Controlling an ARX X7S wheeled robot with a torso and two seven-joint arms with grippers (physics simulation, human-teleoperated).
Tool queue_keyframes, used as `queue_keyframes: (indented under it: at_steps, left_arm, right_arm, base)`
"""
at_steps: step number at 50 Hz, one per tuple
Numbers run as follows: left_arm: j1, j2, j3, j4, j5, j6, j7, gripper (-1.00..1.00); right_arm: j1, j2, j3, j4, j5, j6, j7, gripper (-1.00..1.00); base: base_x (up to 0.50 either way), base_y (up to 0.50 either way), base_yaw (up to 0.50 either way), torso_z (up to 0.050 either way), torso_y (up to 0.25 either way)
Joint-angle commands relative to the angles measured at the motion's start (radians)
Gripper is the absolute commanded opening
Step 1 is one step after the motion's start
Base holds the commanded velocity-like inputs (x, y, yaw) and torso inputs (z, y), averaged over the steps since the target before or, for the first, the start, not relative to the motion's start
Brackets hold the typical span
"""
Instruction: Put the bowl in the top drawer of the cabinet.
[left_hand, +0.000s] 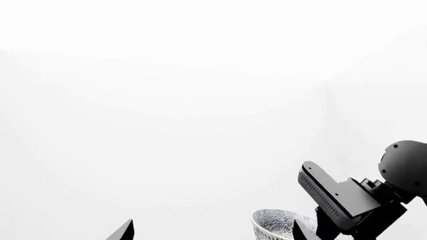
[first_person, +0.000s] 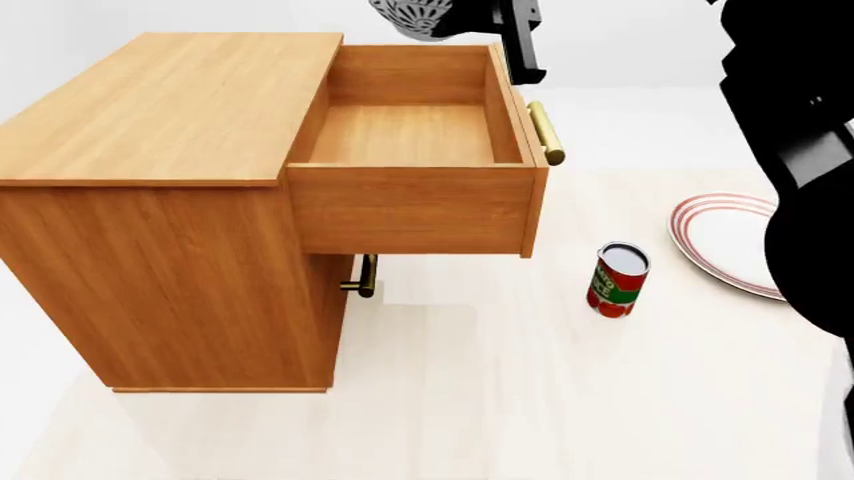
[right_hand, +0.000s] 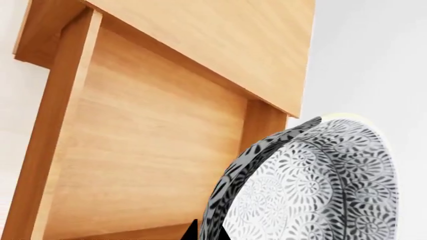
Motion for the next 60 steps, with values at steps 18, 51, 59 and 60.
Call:
queue_keyframes:
  at_steps: [18, 51, 59, 60]
  left_arm:
    - [-0.03, -0.045, -0.012, 0.008, -0.042, 0.024, 0.001, 1.0]
    - [-0.016, -0.057, -0.042, 0.01, -0.056, 0.034, 0.007, 1.0]
    - [-0.008, -0.061, -0.052, 0.01, -0.069, 0.038, 0.004, 1.0]
    - [-0.007, -0.061, -0.052, 0.01, -0.069, 0.038, 0.004, 1.0]
  right_arm:
    - [0.003, 0.0, -0.003, -0.031, -0.002, 0.007, -0.004, -1.0]
    - [0.014, 0.0, -0.013, -0.088, 0.018, 0.009, -0.018, -1.0]
    - [0.01, 0.0, -0.013, -0.079, 0.007, 0.008, -0.016, -1.0]
    - [0.009, 0.0, -0.013, -0.078, 0.006, 0.009, -0.016, -1.0]
  base:
    - [0.0, 0.0, 0.0, 0.0, -0.086]
    - [0.0, 0.0, 0.0, 0.0, -0.086]
    - [0.0, 0.0, 0.0, 0.0, -0.087]
    - [0.0, 0.0, 0.0, 0.0, -0.088]
